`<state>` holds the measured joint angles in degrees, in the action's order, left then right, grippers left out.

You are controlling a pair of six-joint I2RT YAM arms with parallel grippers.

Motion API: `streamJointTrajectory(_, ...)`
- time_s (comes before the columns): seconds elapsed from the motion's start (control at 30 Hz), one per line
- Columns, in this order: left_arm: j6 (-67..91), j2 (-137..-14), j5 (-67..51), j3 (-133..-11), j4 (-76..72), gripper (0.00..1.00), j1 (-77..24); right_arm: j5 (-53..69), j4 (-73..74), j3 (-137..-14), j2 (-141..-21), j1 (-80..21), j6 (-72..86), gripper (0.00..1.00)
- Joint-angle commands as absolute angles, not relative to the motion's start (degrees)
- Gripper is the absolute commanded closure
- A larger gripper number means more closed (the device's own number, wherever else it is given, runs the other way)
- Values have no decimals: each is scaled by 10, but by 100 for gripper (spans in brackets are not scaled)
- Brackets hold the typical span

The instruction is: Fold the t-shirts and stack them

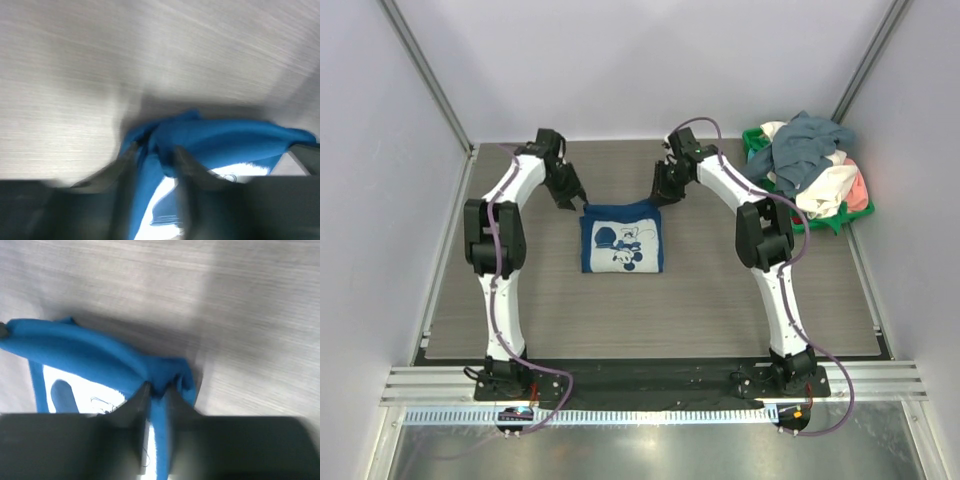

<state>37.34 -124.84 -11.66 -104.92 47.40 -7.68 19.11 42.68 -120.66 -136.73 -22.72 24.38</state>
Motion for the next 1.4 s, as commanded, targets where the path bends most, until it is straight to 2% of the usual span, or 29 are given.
streamJointTrajectory(0.0,318,-1287,-162,-1165,495,47,-45,175,444,-1269,-1366,-203,243,51)
streamJointTrajectory(0.03,309,-1321,-165,-1212,563,45,-42,166,447,-1275,-1352,-200,246,41)
streamJointTrajectory(0.07,302,-1331,-158,-1318,602,44,-43,153,448,-1281,-1342,-200,243,34)
streamJointTrajectory(0.1,299,-1331,-136,-1347,627,42,-44,148,449,-1280,-1328,-200,241,26)
streamJointTrajectory(0.13,301,-1322,-130,-1360,641,42,-44,143,448,-1279,-1302,-199,237,24)
streamJointTrajectory(0.23,317,-1221,-113,-1256,590,41,-50,148,447,-1246,-1253,-206,231,23)
streamJointTrajectory(0.27,323,-1151,-112,-1215,570,41,-54,148,443,-1208,-1211,-209,231,23)
streamJointTrajectory(0.3,327,-1120,-109,-1116,549,41,-61,150,433,-1178,-1189,-218,230,23)
streamJointTrajectory(0.4,341,-1008,-124,-946,463,42,-82,164,379,-1051,-1098,-258,238,24)
streamJointTrajectory(0.53,349,-934,-194,-768,324,45,-109,253,307,-919,-1037,-306,267,28)
streamJointTrajectory(0.63,375,-918,-250,-685,243,47,-134,288,230,-834,-1027,-317,299,35)
streamJointTrajectory(0.73,395,-930,-250,-644,192,50,-172,316,112,-756,-1041,-317,315,43)
streamJointTrajectory(0.8,414,-946,-242,-633,164,52,-196,321,99,-747,-1067,-317,312,49)
streamJointTrajectory(0.93,426,-990,-220,-603,146,56,-210,301,66,-708,-1131,-311,296,52)
streamJointTrajectory(1.1,391,-1011,-143,-551,181,62,-210,280,43,-619,-1146,-306,301,56)
streamJointTrajectory(1.23,374,-990,-94,-539,214,62,-210,267,47,-583,-1115,-306,299,56)
streamJointTrajectory(1.37,361,-934,-69,-583,264,52,-211,267,81,-623,-1082,-306,292,53)
